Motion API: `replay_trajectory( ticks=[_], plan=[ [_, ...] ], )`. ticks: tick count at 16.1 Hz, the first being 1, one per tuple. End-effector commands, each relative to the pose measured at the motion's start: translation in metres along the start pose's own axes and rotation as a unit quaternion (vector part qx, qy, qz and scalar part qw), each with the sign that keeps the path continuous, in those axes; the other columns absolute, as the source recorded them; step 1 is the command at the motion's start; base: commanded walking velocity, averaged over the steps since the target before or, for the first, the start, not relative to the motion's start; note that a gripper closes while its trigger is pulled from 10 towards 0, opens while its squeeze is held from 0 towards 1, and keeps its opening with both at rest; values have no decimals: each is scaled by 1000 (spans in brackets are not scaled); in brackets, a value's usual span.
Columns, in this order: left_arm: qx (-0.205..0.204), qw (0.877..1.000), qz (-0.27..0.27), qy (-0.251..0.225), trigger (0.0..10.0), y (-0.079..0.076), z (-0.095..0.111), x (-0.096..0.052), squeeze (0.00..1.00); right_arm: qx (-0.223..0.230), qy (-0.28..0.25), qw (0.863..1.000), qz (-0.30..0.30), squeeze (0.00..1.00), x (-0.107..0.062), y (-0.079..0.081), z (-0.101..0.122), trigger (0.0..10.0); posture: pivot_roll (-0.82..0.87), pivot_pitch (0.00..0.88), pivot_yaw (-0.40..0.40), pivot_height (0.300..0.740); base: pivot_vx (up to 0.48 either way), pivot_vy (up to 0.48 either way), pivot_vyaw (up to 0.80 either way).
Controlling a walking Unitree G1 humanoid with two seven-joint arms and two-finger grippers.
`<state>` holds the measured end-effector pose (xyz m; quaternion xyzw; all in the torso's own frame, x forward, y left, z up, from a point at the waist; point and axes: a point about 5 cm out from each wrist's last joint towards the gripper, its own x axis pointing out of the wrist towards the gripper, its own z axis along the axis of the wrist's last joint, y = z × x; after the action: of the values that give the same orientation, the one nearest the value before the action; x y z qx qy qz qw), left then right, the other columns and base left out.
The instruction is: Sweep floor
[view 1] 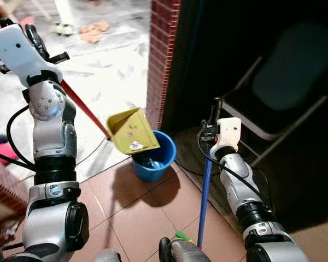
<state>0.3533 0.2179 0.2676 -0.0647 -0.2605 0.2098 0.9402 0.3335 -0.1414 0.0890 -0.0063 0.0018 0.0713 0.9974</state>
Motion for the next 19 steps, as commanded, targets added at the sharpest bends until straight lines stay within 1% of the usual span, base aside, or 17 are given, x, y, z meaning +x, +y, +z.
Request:
replay_trajectory(
  ticks=[1, 12, 13, 14, 15, 16, 17, 18, 19],
  plan=[
    [-24, 997, -2, -67, 10000, -5, 29, 6, 0, -7, -23, 1000, 1, 0, 5, -1, 11, 10000, 8, 11, -42, 740, 0, 0, 0],
    [-24, 997, -1, -68, 10000, -5, 29, 6, 0, -8, -23, 1000, 1, 0, 5, -1, 11, 10000, 8, 11, -42, 740, 0, 0, 0],
    [16, 980, -188, -59, 10000, -62, 2, -44, 0, 1, -26, 1000, -3, 0, 5, 1, 11, 10000, 20, 21, -21, 740, 0, 0, 0],
    [14, 976, -209, -56, 10000, -69, -1, -51, 0, 3, -26, 1000, -4, 0, 5, 2, 11, 10000, 20, 21, -21, 740, 0, 0, 0],
    [10, 977, -206, -53, 10000, -70, 1, -48, 0, 9, -35, 999, -11, 0, 5, 0, 13, 10000, 20, 15, -22, 740, 0, 0, 0],
    [14, 977, -205, -51, 10000, -70, 0, -46, 0, 12, -39, 999, -18, 0, 6, -2, 15, 10000, 20, 15, -22, 740, 0, 0, 0],
    [26, 978, -204, -44, 10000, -69, -4, -44, 0, 20, -42, 999, -24, 0, 6, -4, 16, 10000, 20, 6, -23, 740, 0, 0, 0],
    [39, 978, -203, -33, 10000, -66, -10, -44, 0, 16, -43, 999, -27, 0, 7, -5, 17, 10000, 20, 2, -23, 740, 0, 0, 0],
    [39, 978, -204, -33, 10000, -64, -11, -44, 0, 19, -46, 998, -30, 0, 7, -5, 18, 10000, 21, 0, -23, 740, 0, 0, 0]
  ],
)
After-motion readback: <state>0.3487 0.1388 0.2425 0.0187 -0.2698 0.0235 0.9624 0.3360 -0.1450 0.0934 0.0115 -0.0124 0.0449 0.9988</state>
